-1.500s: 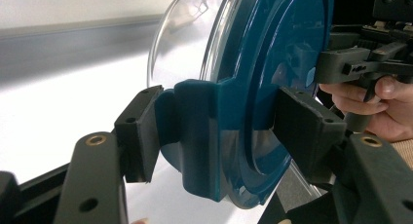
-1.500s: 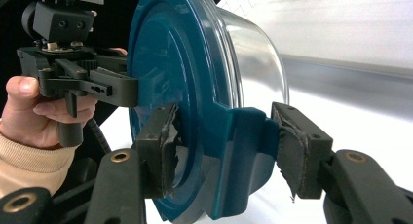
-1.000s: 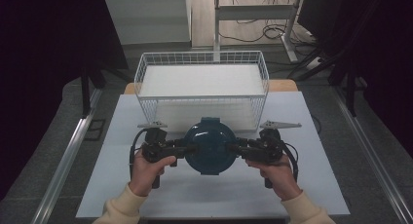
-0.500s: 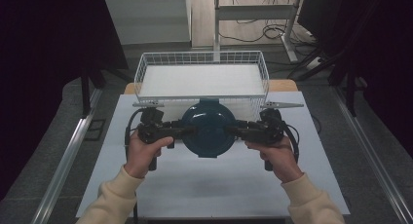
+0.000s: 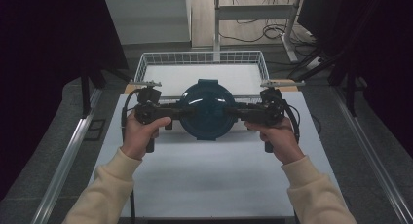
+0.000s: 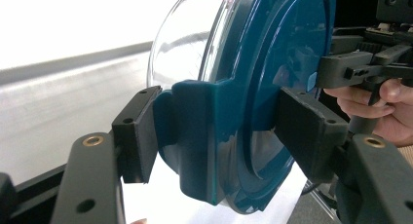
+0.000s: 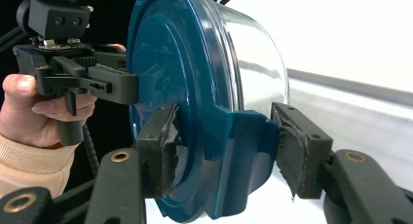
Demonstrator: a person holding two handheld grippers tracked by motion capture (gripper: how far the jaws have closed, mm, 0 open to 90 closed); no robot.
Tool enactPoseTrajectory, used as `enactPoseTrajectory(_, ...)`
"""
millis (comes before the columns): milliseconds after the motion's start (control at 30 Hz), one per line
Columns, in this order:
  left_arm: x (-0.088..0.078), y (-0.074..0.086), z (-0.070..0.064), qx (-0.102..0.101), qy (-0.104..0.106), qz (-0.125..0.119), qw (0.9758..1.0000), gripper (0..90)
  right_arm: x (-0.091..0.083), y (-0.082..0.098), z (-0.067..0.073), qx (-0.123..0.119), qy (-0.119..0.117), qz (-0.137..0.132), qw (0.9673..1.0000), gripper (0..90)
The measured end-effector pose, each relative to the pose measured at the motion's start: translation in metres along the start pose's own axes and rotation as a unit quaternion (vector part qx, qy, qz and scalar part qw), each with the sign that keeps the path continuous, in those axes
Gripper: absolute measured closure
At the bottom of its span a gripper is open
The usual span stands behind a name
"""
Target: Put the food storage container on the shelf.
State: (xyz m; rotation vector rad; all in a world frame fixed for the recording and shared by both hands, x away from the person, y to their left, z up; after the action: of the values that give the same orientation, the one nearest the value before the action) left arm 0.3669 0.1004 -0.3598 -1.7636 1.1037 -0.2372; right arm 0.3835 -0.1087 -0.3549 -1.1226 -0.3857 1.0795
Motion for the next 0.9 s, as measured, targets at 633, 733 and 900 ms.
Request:
enactPoseTrajectory(633, 0.006, -0.051, 0.012, 0.008, -0.001, -0.006, 0.9999, 35.6, 0.017, -0.052, -0.010, -0.007, -0.007, -0.002, 1.0000, 45.6)
enactPoseTrajectory(733, 0.008, -0.056, 0.016, 0.006, -0.001, -0.005, 1.0000, 35.6, 0.020, -0.057, -0.013, -0.005, -0.006, 0.003, 1.0000, 45.6)
enactPoseTrajectory(900, 0.011, -0.065, 0.022, 0.004, -0.002, -0.001, 1.0000, 35.6, 0.025, -0.064, -0.018, -0.001, -0.007, 0.006, 1.0000, 45.7)
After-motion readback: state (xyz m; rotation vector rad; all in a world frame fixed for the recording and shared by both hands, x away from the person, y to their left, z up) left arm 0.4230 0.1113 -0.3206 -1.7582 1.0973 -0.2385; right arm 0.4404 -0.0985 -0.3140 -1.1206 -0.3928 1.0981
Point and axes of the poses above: each handheld gripper's, and its own axes: x roughly forward along the jaws, y roughly out of its underside, z roughly to its left, the point moved 7 cm from there along x, roughly forward along the jaws, and after that the axes turned 10 degrees about -z, right-handed, at the moved point
